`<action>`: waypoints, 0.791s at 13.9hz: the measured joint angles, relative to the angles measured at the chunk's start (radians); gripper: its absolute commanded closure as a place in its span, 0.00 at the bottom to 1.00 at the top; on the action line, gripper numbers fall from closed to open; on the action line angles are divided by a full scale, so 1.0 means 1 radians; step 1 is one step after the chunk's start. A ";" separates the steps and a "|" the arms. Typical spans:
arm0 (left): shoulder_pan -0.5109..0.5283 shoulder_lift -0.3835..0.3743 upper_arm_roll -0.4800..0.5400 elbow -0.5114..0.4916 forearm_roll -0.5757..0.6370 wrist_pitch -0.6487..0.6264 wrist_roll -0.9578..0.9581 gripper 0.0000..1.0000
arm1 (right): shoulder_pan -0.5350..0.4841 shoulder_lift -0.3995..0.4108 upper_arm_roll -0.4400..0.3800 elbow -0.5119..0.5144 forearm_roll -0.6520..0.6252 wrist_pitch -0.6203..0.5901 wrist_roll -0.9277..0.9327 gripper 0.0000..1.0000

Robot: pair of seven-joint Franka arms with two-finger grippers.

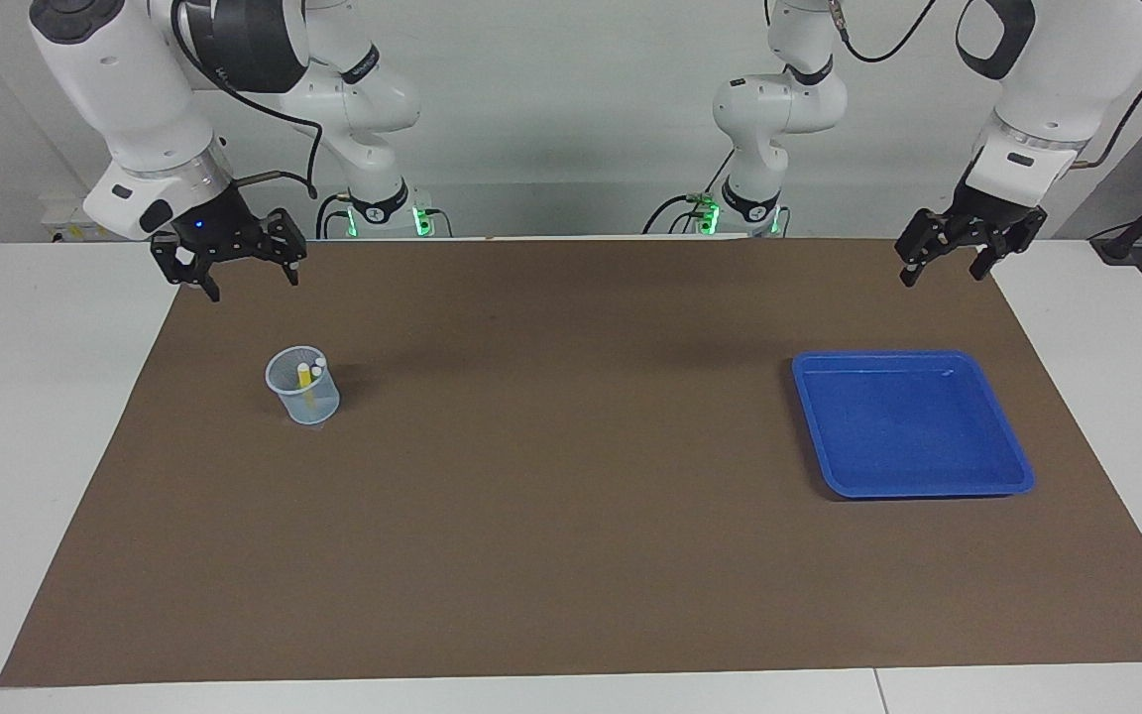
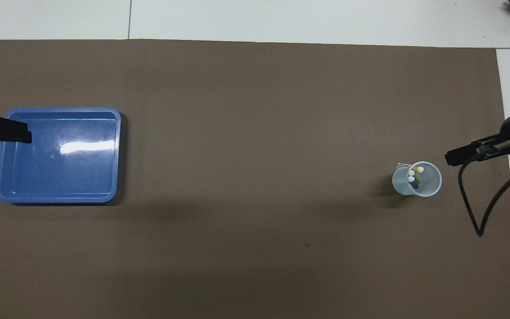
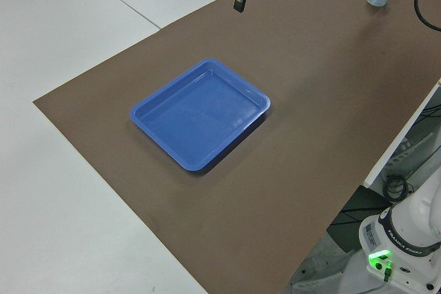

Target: Transfer and insert pens with both arms

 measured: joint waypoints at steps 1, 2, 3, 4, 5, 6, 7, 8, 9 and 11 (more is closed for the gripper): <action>0.000 0.000 0.000 0.000 0.000 0.000 0.000 0.00 | 0.000 0.000 0.000 0.000 0.000 0.001 0.003 0.00; 0.000 0.000 0.000 0.000 0.000 0.000 0.000 0.00 | 0.000 0.000 0.000 0.000 0.000 0.005 0.010 0.00; 0.000 0.000 0.000 0.000 0.000 0.000 0.000 0.00 | 0.000 0.000 -0.001 0.000 0.000 0.007 0.018 0.00; 0.000 0.000 0.000 0.000 0.000 0.000 0.000 0.00 | 0.000 0.000 -0.004 0.000 0.000 0.007 0.025 0.00; 0.000 0.000 0.000 0.000 0.000 0.000 0.000 0.00 | 0.000 0.000 -0.014 0.000 0.000 0.008 0.028 0.00; 0.001 0.000 0.000 0.000 0.000 0.000 0.000 0.00 | 0.000 0.000 -0.030 0.000 0.000 0.008 0.028 0.00; 0.001 0.000 0.000 0.000 0.000 0.000 0.000 0.00 | -0.001 0.000 -0.045 0.000 0.000 0.008 0.028 0.00; 0.001 0.000 -0.001 0.000 0.000 0.000 0.000 0.00 | -0.001 0.000 -0.054 0.001 0.000 0.009 0.028 0.00; 0.001 0.000 -0.001 0.000 0.000 0.000 0.000 0.00 | -0.001 0.000 -0.057 0.001 0.000 0.009 0.028 0.00; 0.001 0.000 -0.001 0.000 0.000 0.000 0.000 0.00 | 0.001 0.000 -0.057 0.002 0.000 0.009 0.028 0.00</action>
